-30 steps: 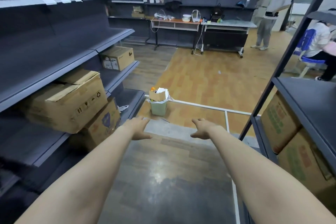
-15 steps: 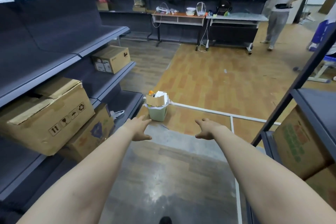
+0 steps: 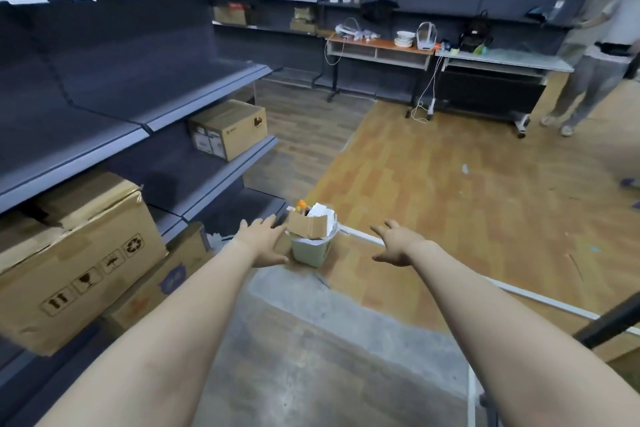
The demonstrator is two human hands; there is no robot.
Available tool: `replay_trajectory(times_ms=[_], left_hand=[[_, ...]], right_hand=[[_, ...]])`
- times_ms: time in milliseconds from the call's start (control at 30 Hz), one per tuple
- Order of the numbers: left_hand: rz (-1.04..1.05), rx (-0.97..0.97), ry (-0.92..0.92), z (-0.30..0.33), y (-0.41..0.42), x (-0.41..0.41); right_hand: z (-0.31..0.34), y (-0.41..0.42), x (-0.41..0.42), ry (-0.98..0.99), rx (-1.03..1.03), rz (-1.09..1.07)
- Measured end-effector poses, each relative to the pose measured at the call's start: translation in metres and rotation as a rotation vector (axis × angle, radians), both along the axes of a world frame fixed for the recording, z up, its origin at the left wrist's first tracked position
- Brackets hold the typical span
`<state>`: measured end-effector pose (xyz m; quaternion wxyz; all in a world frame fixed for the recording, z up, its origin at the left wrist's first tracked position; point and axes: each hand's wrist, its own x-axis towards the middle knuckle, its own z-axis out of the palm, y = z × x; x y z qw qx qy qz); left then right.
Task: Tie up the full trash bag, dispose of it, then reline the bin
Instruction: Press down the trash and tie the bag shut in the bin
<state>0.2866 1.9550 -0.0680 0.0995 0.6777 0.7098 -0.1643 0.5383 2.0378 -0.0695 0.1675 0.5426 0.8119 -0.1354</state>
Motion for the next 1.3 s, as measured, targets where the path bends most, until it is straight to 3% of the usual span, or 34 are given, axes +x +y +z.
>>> replay_trajectory(times_ms=[267, 533, 967, 1300], left_hand=[[0.250, -0.022, -0.054, -0.023, 0.104, 0.022], [0.302, -0.022, -0.073, -0.028, 0.189, 0.061], [0.554, -0.128, -0.044, -0.058, 0.296, -0.011], [0.552, -0.093, -0.120, -0.053, 0.417, -0.055]], right_hand=[[-0.018, 0.150, 0.012, -0.047, -0.022, 0.178], [-0.021, 0.279, 0.028, -0.102, -0.047, 0.273], [-0.052, 0.418, -0.050, -0.068, -0.085, 0.445], [-0.051, 0.530, -0.120, -0.102, -0.083, 0.507]])
